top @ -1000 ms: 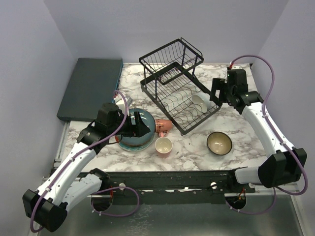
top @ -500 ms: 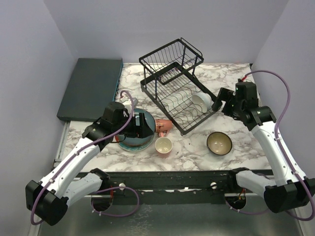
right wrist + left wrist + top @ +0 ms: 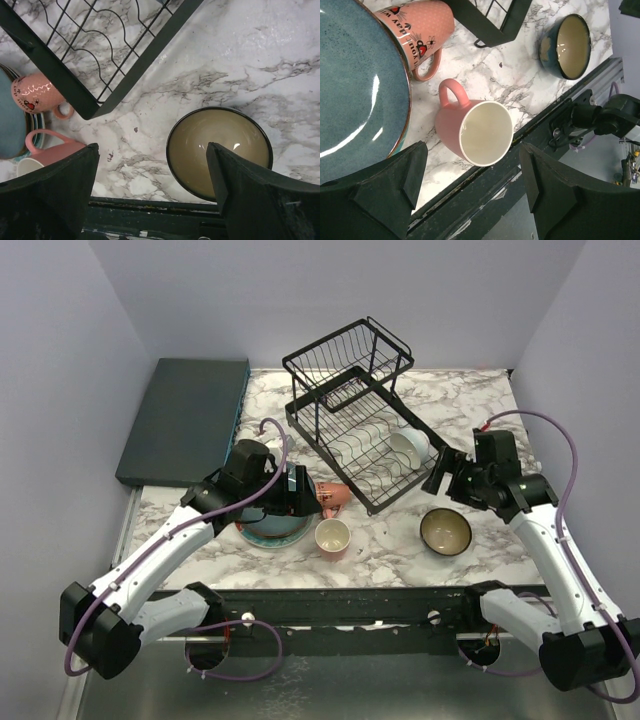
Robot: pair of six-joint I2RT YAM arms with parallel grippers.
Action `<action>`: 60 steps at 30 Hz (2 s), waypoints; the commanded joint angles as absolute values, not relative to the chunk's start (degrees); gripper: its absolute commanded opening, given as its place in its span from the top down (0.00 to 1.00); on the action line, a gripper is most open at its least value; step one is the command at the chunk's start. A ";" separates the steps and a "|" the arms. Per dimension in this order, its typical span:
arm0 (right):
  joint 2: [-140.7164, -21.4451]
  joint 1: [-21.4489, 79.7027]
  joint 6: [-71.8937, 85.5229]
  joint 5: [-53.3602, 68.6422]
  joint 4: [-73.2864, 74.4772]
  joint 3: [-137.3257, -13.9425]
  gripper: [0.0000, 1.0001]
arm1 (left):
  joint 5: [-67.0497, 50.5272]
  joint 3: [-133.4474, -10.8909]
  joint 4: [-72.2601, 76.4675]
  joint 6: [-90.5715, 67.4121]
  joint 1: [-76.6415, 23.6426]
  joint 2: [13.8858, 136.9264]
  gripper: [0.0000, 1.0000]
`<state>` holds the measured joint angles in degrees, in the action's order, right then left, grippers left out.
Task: Load the mixed dishes into the dish rack
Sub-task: Pick up the bowl from the corner of the board.
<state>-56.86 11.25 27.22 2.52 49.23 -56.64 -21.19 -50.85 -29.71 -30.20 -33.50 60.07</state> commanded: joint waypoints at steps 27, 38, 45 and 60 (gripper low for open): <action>-68.95 22.27 30.92 -1.39 48.60 -49.41 0.28 | -16.51 -51.02 -27.99 -32.96 -35.07 62.99 0.19; -75.55 27.86 33.46 -7.15 49.99 -49.74 0.46 | -15.91 -49.58 -28.08 -32.87 -35.07 59.45 0.19; -78.66 29.81 34.58 -9.77 51.02 -50.23 0.63 | -16.08 -48.70 -28.12 -32.96 -35.07 58.59 0.19; -78.68 33.49 35.06 -11.84 52.26 -53.04 1.00 | -15.84 -48.49 -28.93 -32.81 -35.07 56.78 0.19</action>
